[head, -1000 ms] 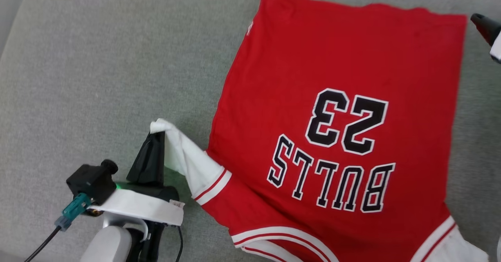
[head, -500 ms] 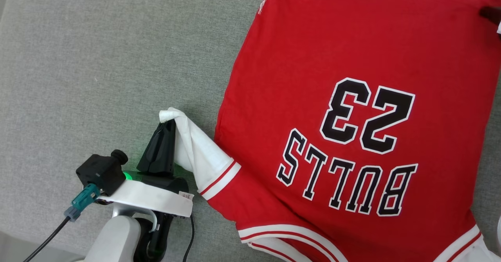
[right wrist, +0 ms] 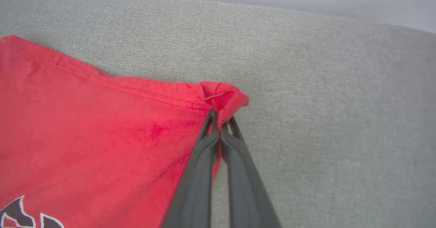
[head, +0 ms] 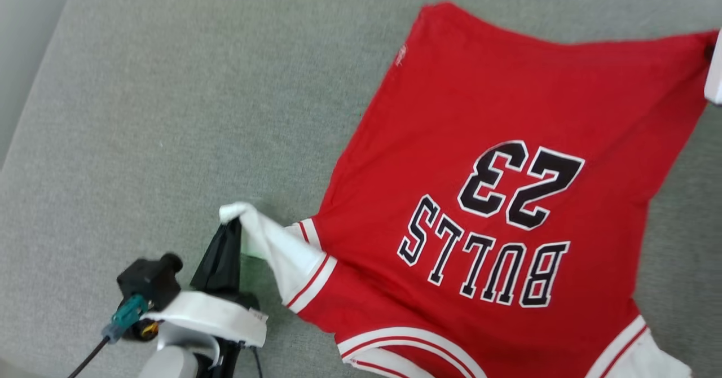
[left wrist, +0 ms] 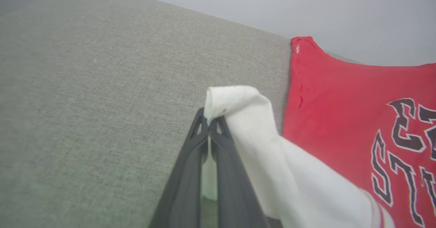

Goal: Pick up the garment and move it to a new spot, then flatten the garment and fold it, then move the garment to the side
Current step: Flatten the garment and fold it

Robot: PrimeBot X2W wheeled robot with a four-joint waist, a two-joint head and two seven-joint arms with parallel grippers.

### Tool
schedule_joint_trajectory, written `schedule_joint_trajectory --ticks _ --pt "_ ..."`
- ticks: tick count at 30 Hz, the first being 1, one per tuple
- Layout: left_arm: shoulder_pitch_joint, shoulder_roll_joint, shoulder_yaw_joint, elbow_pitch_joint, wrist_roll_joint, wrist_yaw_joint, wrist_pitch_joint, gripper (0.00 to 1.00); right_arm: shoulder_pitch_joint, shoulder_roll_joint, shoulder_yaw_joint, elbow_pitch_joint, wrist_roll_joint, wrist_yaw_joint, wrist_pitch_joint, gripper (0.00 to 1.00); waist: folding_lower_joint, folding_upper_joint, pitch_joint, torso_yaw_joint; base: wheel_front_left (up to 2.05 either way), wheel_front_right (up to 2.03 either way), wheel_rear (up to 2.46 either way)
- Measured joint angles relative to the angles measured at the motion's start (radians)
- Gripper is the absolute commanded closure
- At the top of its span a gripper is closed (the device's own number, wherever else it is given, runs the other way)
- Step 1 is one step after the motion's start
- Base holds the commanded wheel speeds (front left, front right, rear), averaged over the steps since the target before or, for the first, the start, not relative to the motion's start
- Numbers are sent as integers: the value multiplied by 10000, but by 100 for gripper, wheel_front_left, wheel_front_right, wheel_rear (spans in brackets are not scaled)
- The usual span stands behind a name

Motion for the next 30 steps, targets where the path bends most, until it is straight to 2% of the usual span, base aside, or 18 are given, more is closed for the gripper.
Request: schedule_joint_trajectory --ticks 5,11,17,23,24,25,26,30 --pt "692 190 207 267 -127 263 102 100 1569 -782 656 -972 803 0 291 100 0 0 -1005 -360 0 0 0" --pt "1429 405 437 359 -280 593 290 100 4493 -1505 746 -2491 1597 0 993 100 -2 0 -2153 -1009 0 0 0" --pt "2051 537 508 184 -368 880 537 100 7962 -1289 184 -3724 2151 2 1799 100 -3 0 -2936 -1868 0 0 0" --pt "2236 596 527 6 -441 1070 738 100 9997 -453 -293 -4224 2876 0 2086 99 -4 0 -3273 -2612 0 0 0" --pt "2257 616 543 -17 -453 1095 754 100 10145 -324 -316 -4276 2997 0 2080 73 -4 0 -3286 -2703 0 0 0" --pt "2264 642 554 -31 -456 1097 779 100 10200 -186 -357 -4343 3131 -2 1988 16 -4 0 -3286 -2785 0 0 0" --pt "2265 669 564 -67 -468 1099 798 100 10200 -92 -397 -4441 3292 -2 1824 0 -3 0 -3278 -2853 0 0 0" --pt "2264 736 552 -186 -466 1112 882 100 9932 -8 -506 -4857 3574 -2 685 0 -3 0 -3150 -2978 0 0 0"
